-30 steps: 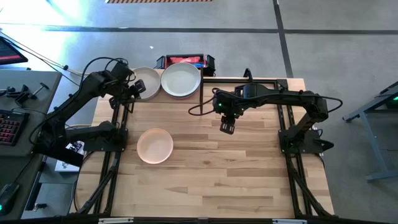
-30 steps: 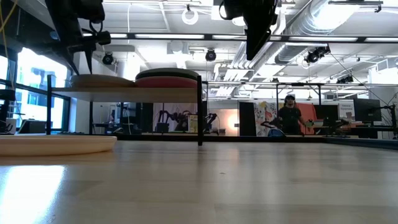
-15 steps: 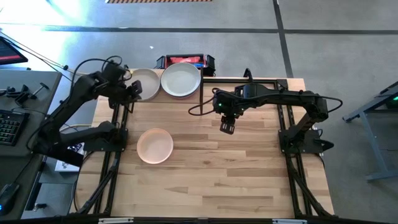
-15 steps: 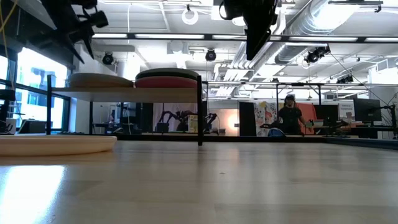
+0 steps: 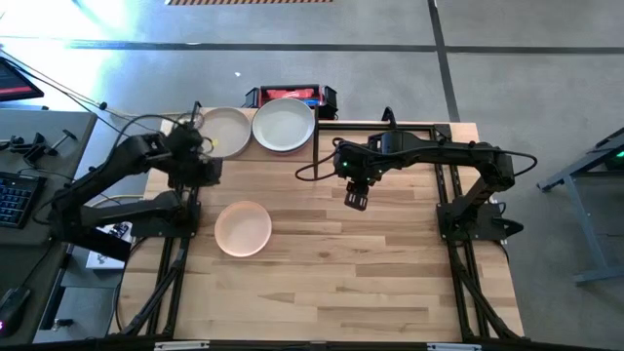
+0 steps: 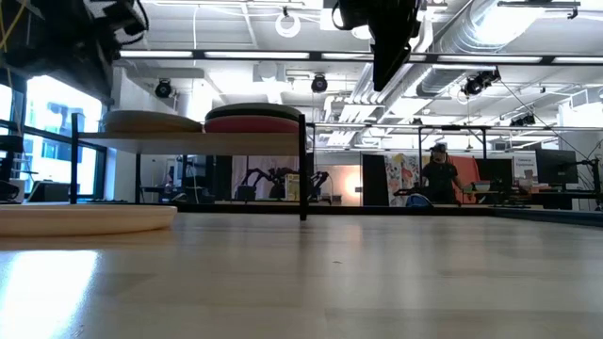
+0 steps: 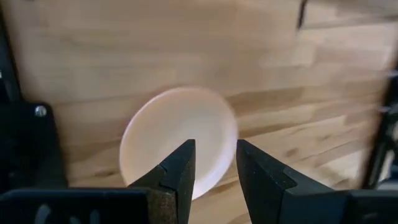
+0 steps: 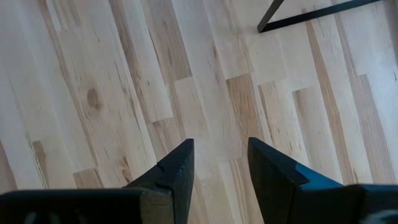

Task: Place and stack plates onto a shelf
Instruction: Stack the light orange plate on top of the light brown plate on the shelf

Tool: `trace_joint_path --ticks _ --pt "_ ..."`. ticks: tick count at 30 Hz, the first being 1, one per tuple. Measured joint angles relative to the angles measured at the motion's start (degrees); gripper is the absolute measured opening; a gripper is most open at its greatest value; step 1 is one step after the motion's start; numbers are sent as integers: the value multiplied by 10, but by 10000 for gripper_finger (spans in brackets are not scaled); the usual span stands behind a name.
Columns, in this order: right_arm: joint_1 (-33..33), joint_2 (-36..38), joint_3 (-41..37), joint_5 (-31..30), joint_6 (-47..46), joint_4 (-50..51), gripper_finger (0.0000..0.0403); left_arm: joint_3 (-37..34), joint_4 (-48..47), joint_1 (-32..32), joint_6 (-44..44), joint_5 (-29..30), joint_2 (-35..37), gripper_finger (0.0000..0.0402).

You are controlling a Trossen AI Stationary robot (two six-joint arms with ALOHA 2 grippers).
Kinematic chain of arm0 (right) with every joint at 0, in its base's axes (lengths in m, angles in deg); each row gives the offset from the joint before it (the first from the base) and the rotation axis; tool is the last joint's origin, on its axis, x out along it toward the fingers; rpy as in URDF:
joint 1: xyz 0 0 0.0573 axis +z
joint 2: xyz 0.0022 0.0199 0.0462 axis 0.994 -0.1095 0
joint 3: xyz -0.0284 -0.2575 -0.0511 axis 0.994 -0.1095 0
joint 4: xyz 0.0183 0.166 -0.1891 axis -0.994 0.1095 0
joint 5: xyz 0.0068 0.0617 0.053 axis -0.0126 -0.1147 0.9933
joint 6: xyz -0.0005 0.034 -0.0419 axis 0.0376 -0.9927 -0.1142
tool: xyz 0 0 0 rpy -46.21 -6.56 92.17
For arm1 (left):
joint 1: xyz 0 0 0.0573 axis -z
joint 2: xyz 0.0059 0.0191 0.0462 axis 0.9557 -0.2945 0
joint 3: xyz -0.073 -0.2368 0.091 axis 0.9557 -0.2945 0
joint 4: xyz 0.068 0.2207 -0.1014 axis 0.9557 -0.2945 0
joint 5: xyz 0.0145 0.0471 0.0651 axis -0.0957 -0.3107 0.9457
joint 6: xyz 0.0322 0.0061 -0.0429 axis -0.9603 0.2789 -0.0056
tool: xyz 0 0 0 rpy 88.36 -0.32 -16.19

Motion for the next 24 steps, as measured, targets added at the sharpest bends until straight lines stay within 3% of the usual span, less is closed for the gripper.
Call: trace_joint_path --ticks 10,17,24 --pt "0 0 0 1 0 -4 128 -110 32 103 46 26 4 104" --pt "0 0 0 1 0 -18 128 -180 138 156 37 41 -3 104" --pt "0 0 0 1 0 -18 128 -228 186 187 22 52 -36 104"
